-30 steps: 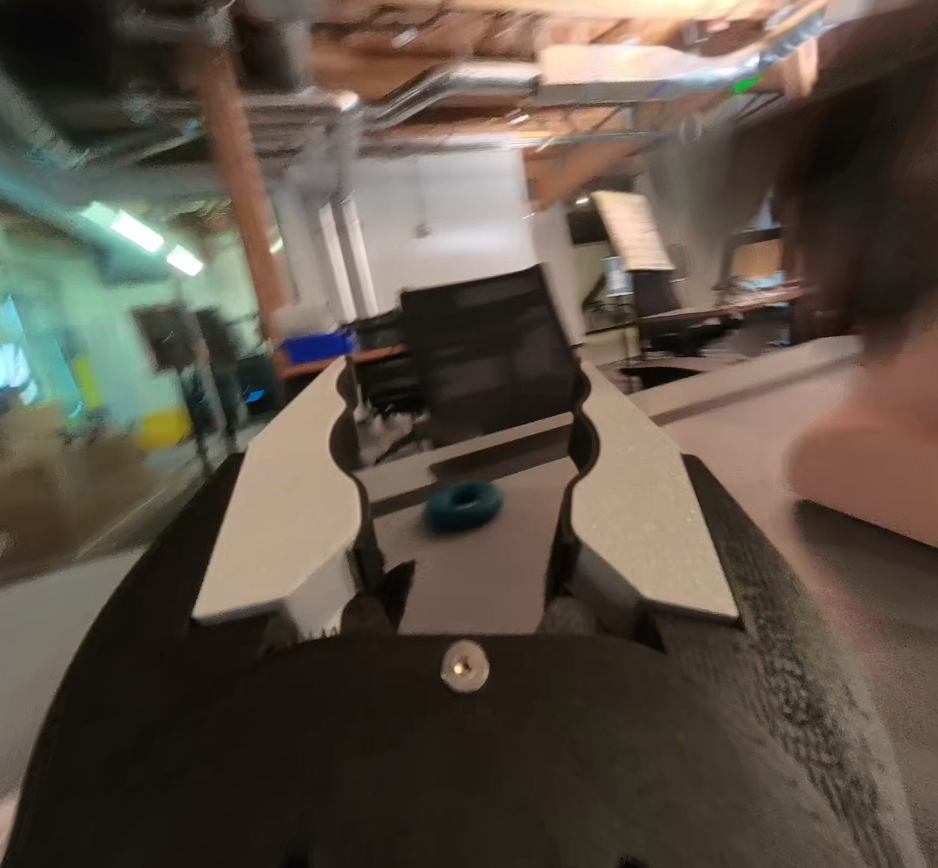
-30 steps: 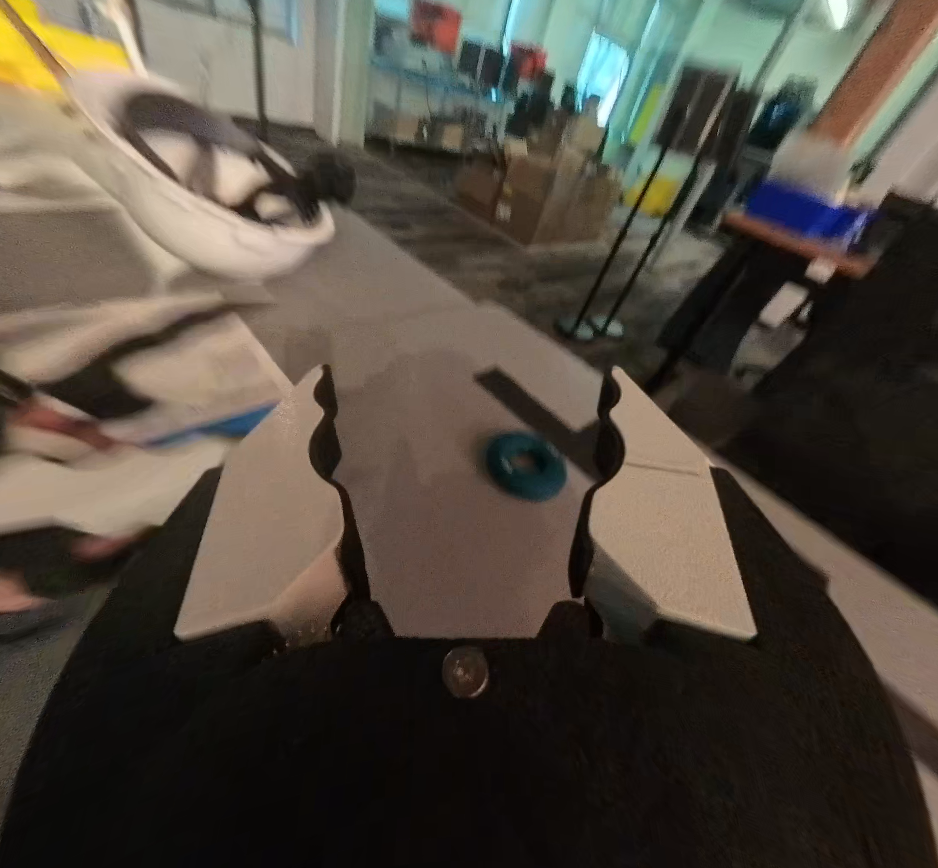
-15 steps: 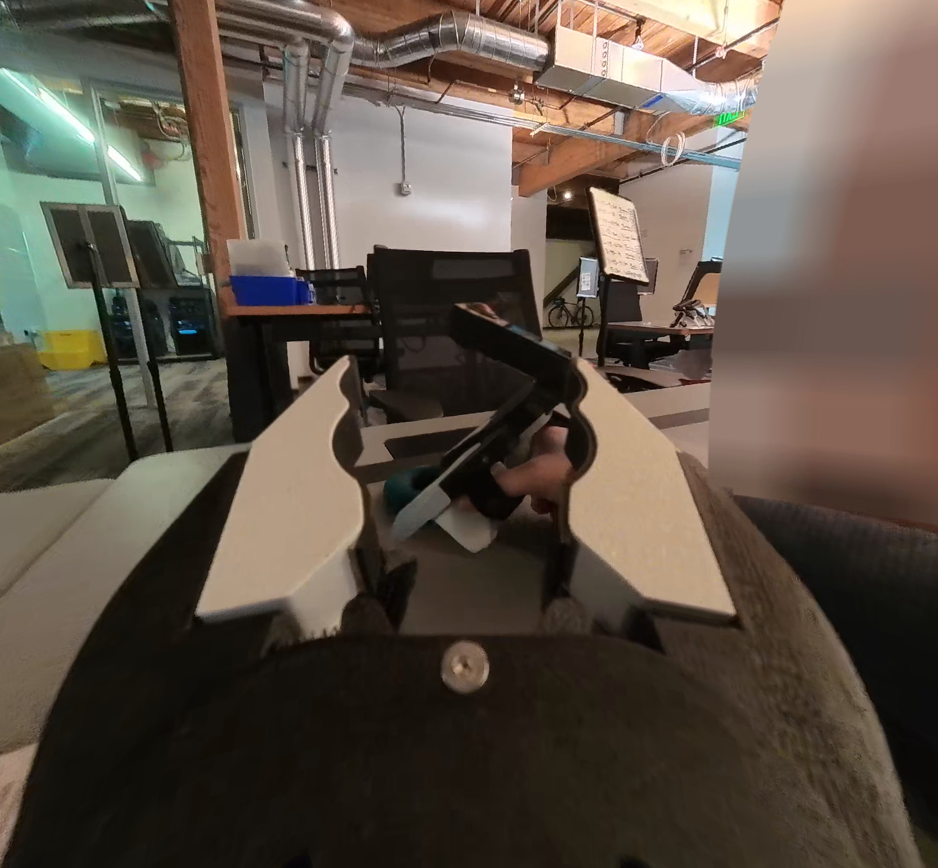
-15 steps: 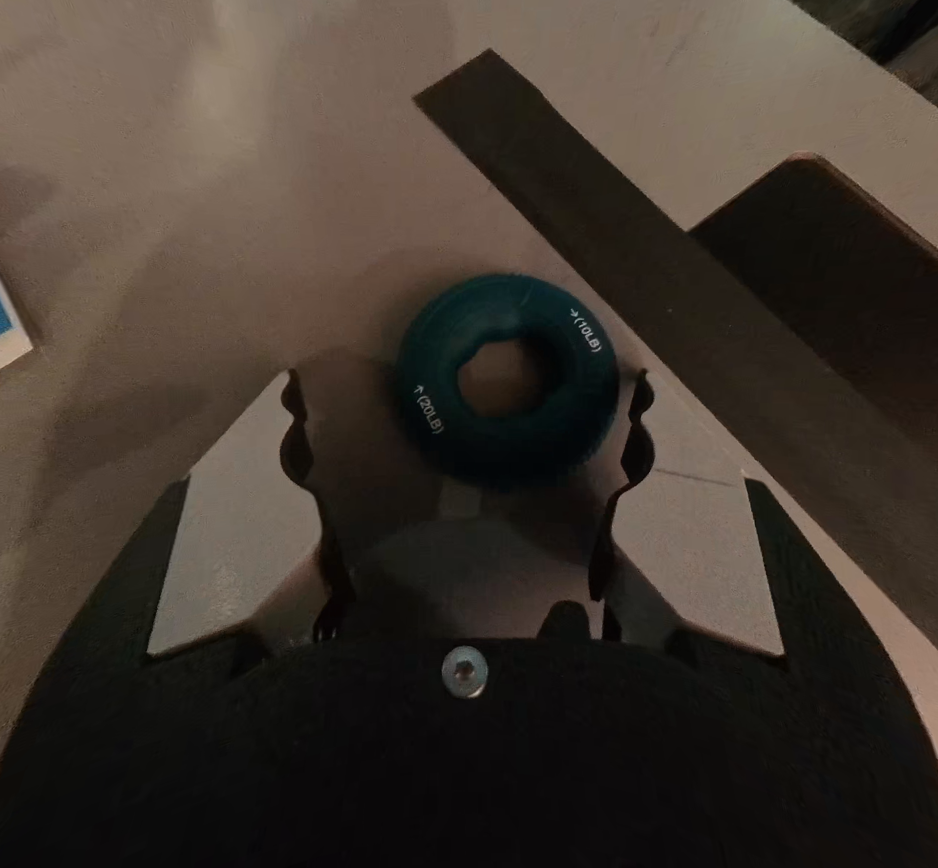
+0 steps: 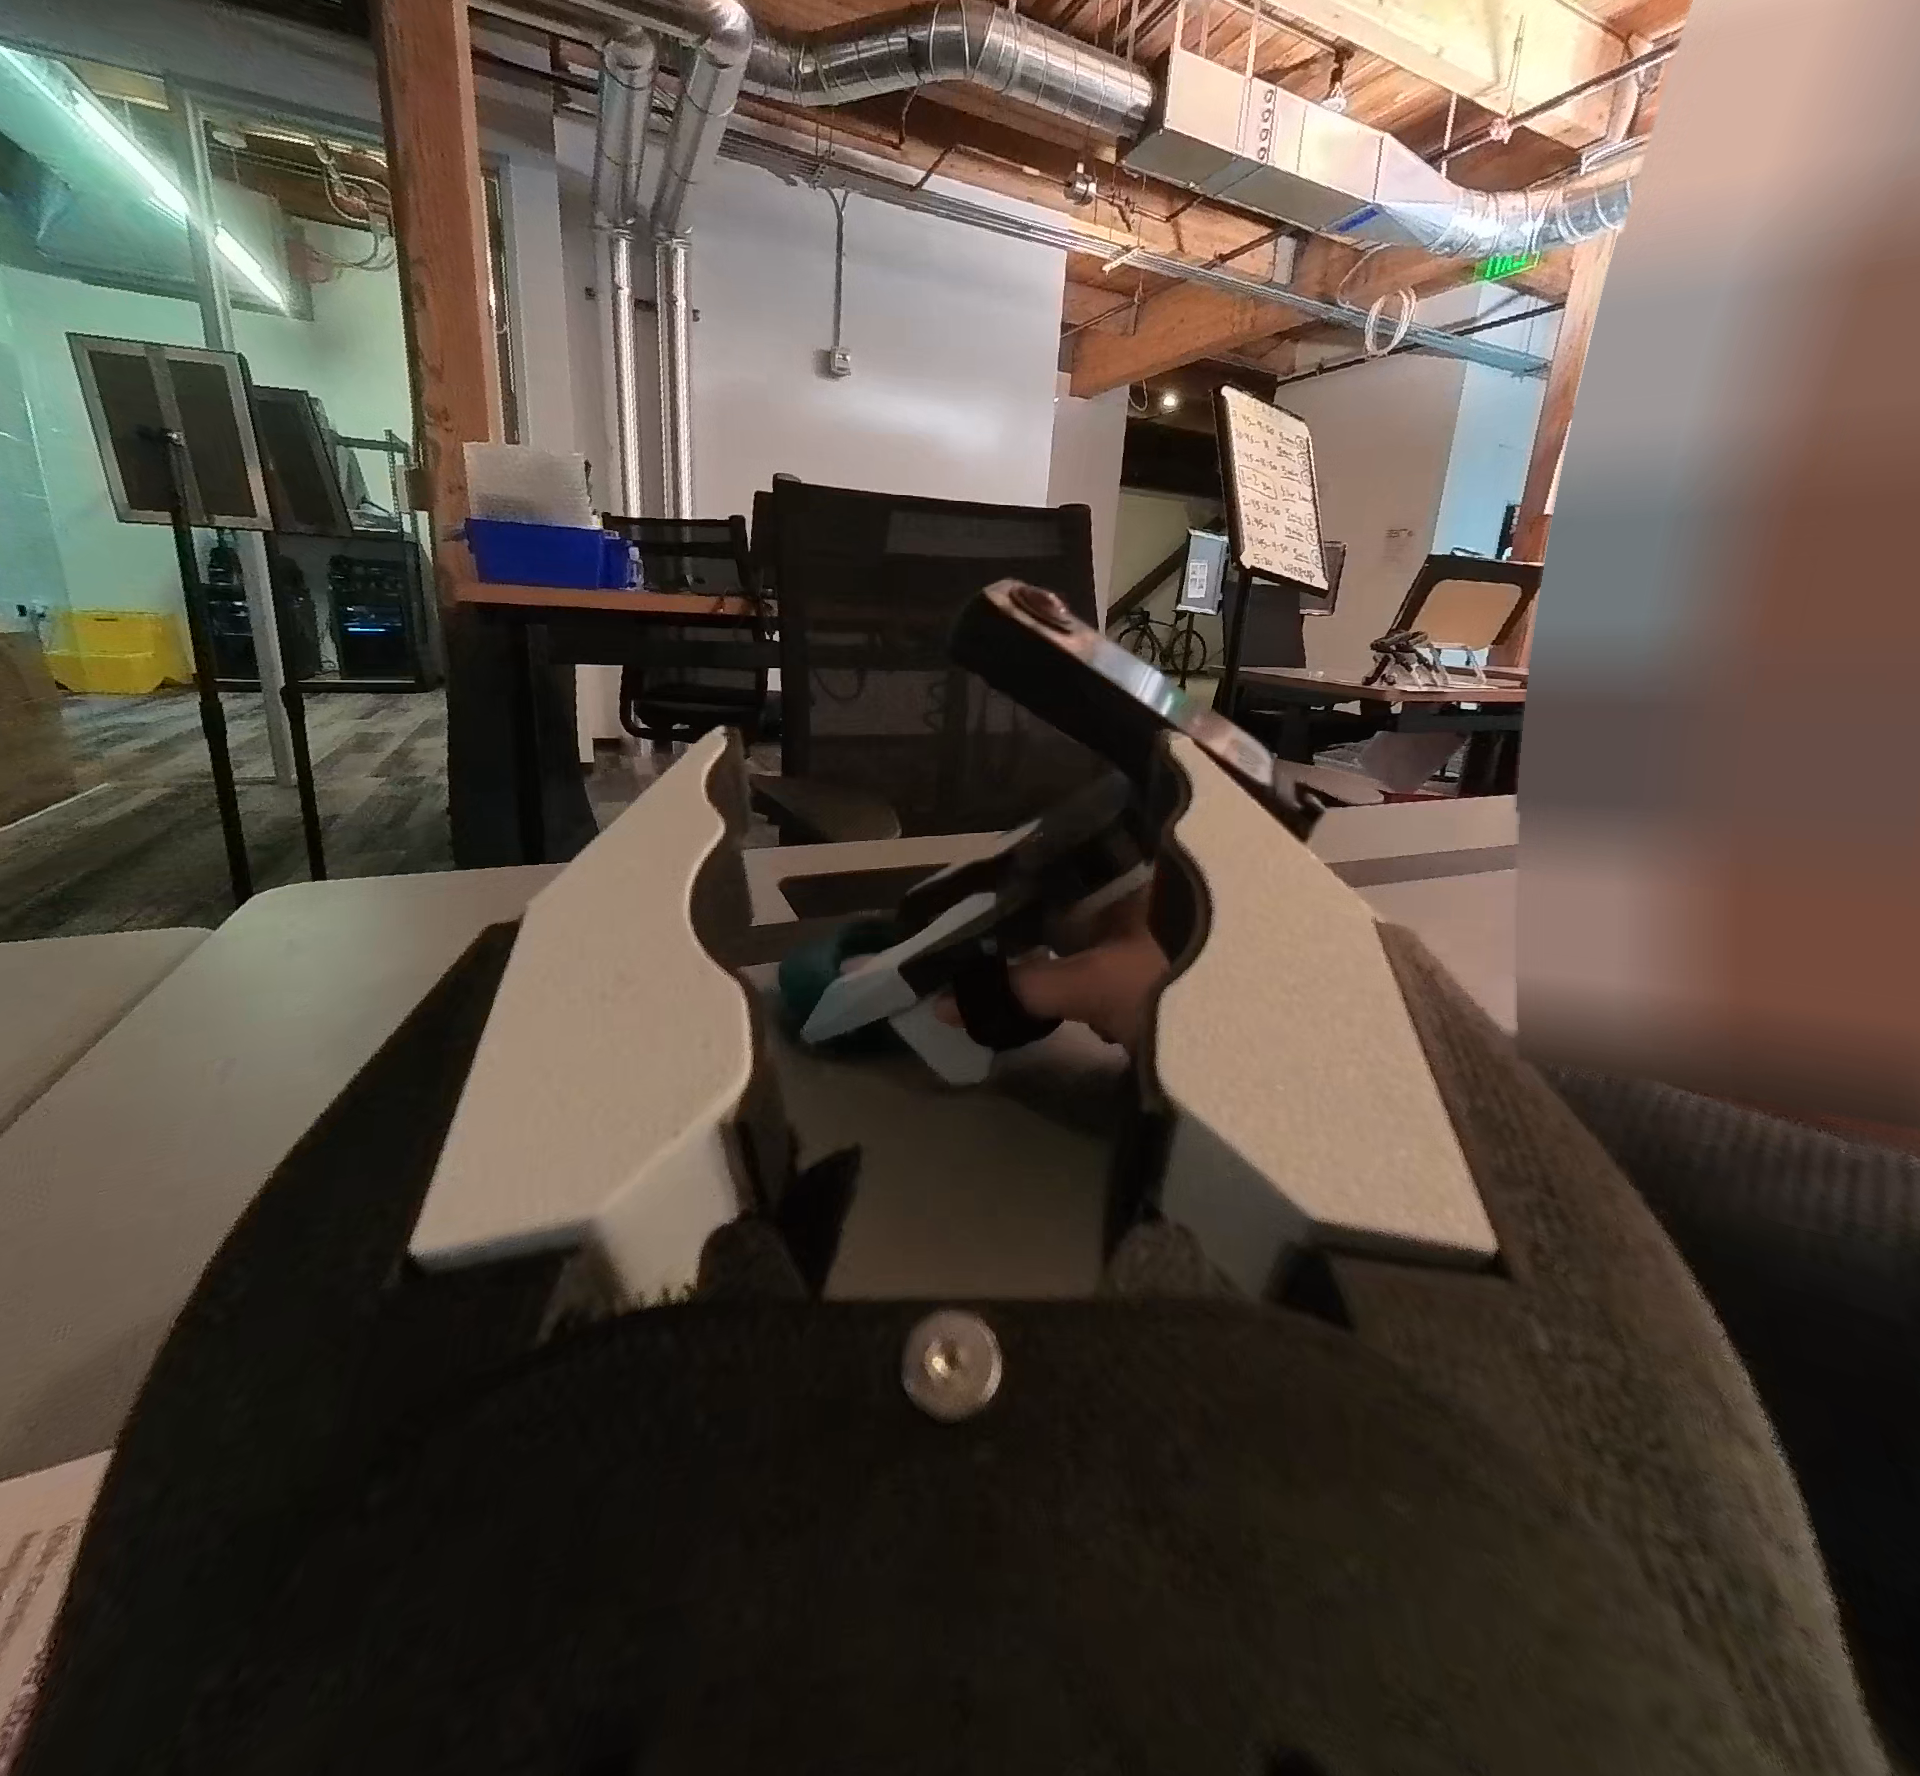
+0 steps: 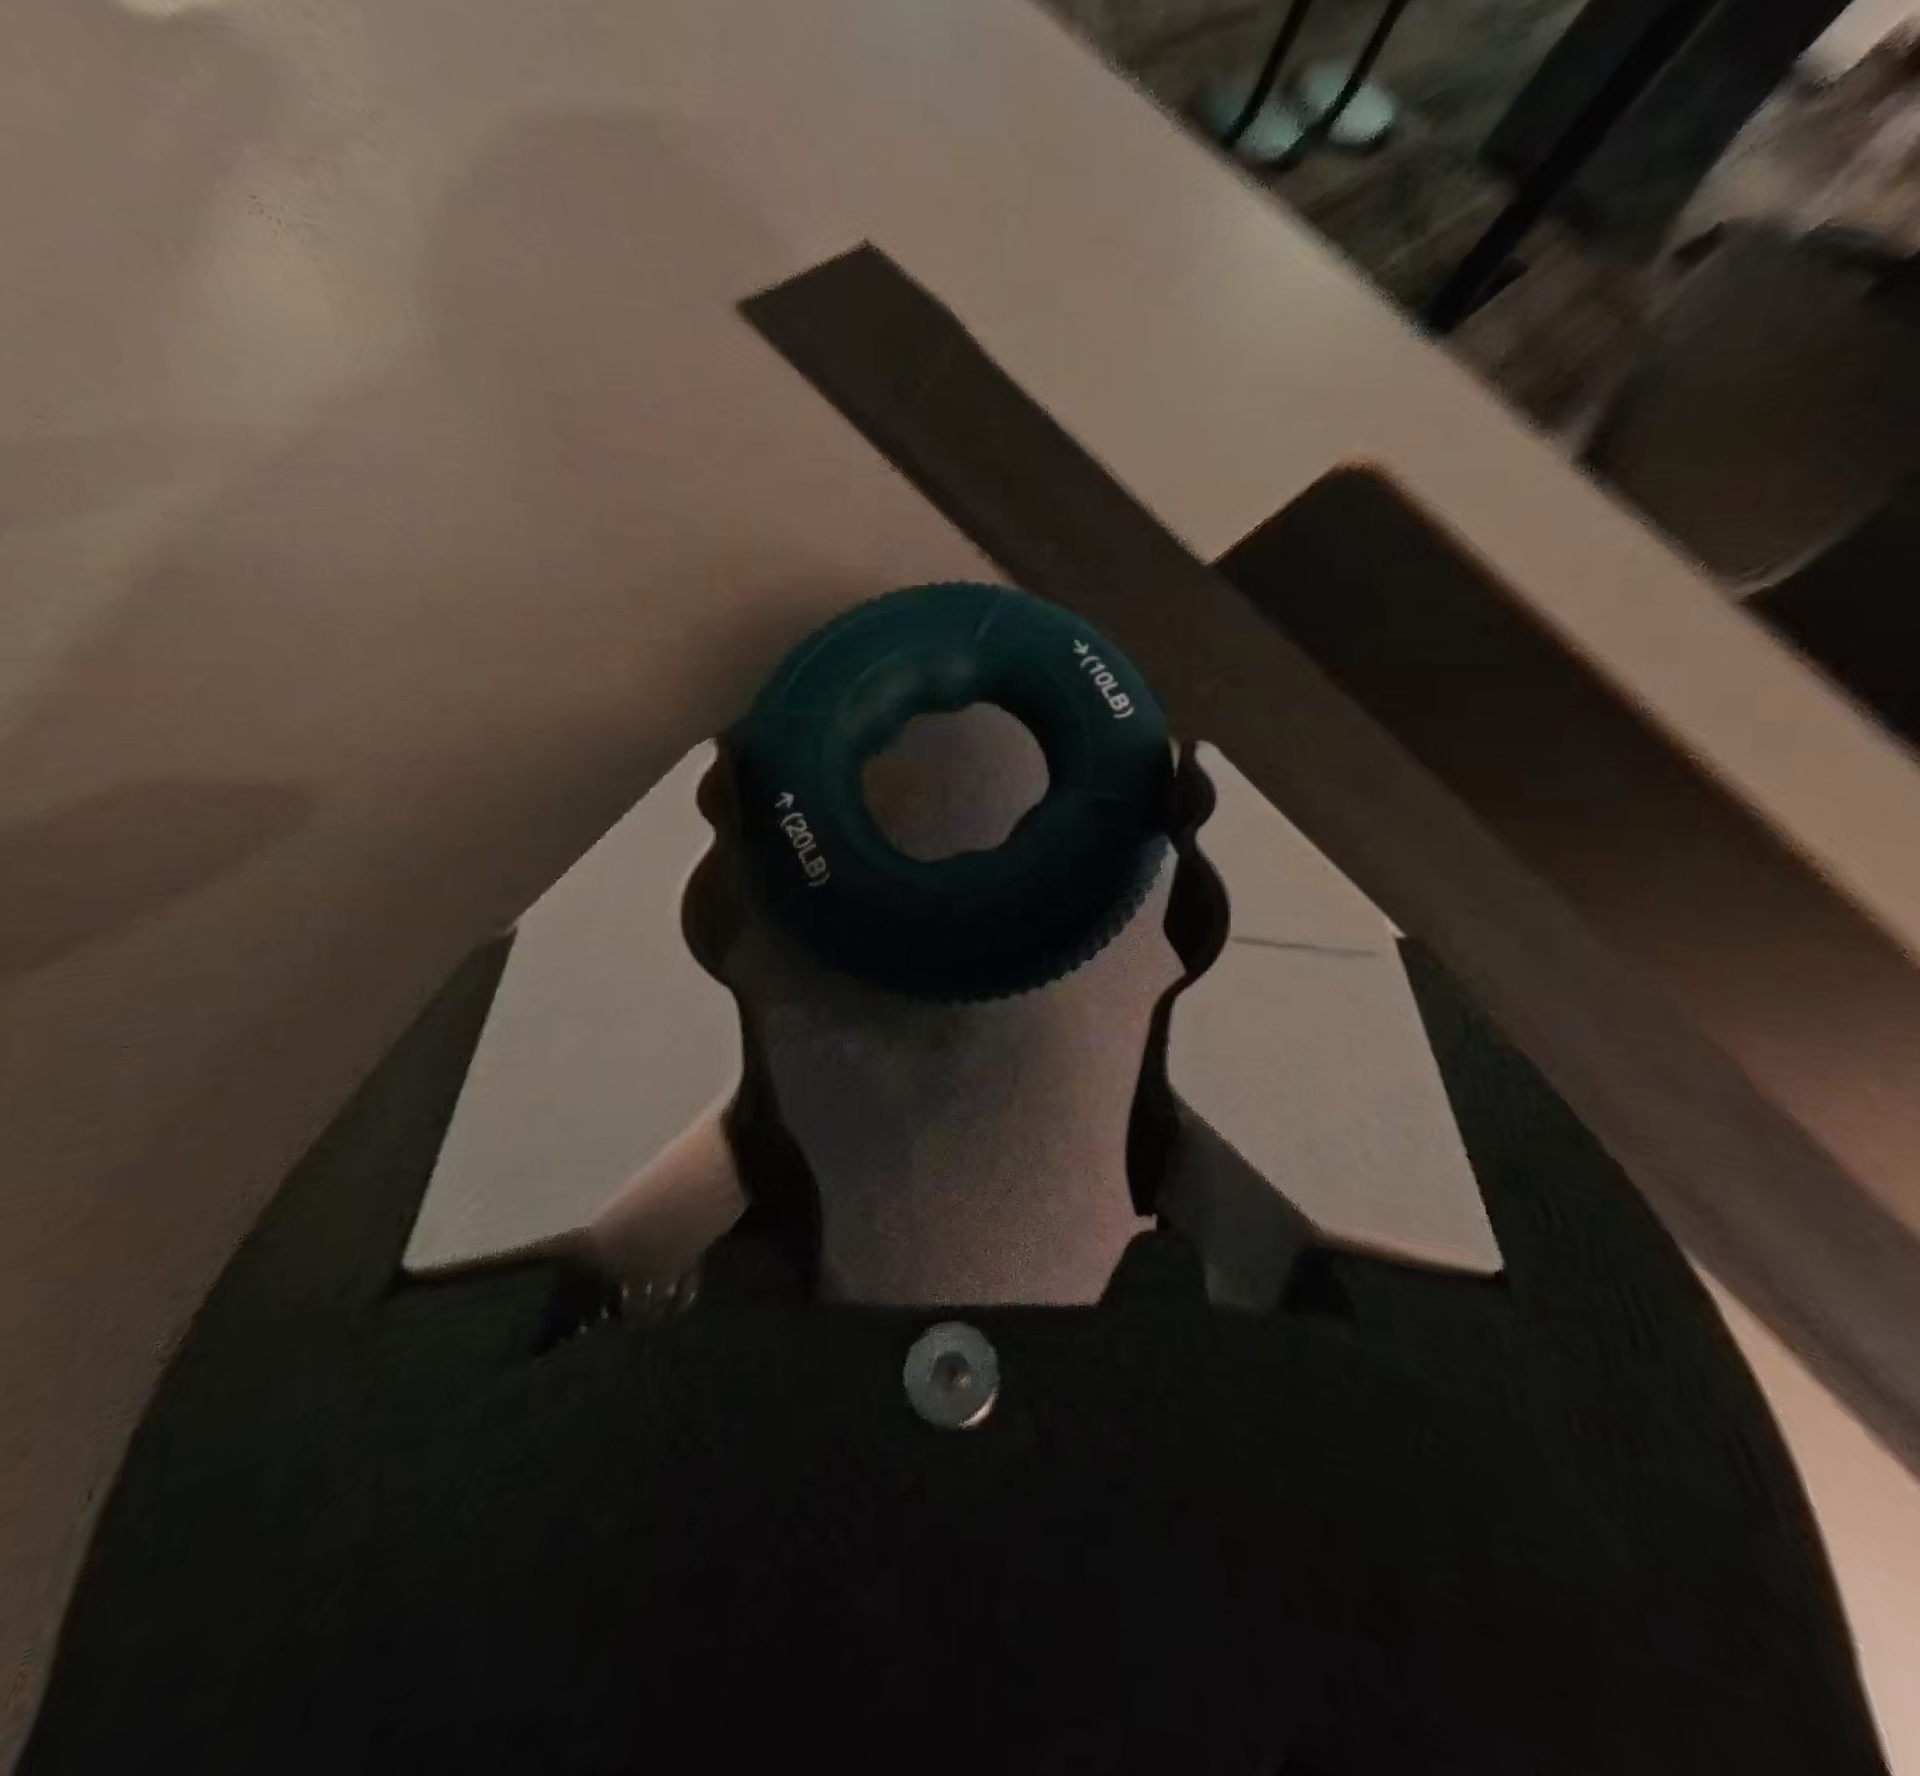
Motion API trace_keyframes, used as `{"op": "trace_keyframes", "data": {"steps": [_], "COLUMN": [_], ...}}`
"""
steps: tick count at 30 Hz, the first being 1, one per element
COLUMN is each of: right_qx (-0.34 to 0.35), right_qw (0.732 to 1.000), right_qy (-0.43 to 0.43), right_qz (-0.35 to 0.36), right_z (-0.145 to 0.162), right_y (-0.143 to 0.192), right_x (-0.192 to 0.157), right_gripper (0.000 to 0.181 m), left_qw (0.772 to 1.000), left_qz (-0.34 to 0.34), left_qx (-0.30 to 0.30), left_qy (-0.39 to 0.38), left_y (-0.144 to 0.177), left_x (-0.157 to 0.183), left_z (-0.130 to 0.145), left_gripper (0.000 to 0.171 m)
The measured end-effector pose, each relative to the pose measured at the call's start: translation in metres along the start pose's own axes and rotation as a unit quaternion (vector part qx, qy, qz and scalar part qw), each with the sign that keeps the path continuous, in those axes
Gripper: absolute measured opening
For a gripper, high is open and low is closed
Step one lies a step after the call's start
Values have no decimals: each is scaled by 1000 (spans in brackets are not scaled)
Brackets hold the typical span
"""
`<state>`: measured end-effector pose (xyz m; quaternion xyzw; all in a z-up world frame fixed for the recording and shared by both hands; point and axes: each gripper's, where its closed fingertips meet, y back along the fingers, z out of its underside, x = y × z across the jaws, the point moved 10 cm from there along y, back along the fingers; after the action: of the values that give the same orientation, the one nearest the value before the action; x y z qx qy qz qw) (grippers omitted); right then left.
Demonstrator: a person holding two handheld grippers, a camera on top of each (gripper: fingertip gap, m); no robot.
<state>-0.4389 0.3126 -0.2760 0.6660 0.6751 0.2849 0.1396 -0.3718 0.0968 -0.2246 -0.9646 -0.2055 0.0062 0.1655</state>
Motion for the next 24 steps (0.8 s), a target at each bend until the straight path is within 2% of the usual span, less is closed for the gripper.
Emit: {"op": "trace_keyframes", "data": {"steps": [3, 5, 8, 10, 17, 24], "right_qx": [91, 153, 205, 232, 255, 242], "right_qw": [989, 976, 963, 959, 953, 953], "right_qy": [63, 81, 58, 27, 41, 60], "right_qz": [94, 132, 163, 159, 156, 172], "right_z": [-4, -6, -6, -2, 26, 75], "right_y": [18, 29, 48, 65, 130, 213], "right_x": [-10, -16, -23, -35, -97, -142], "right_gripper": [82, 82, 83, 83, 82, 82], "left_qw": [1000, 1000, 1000, 1000, 1000, 998], "left_qz": [-2, -1, -1, -3, -9, 8], "left_qx": [-2, -3, -4, 0, 28, 34], "left_qy": [-6, -9, -14, -10, 10, 43], "left_y": [1, 2, 4, 5, 9, 9], "left_x": [0, 0, -1, -2, 1, 10], "left_z": [0, 1, 1, 0, -3, -3], "left_gripper": [76, 76, 76, 76, 74, 74]}}
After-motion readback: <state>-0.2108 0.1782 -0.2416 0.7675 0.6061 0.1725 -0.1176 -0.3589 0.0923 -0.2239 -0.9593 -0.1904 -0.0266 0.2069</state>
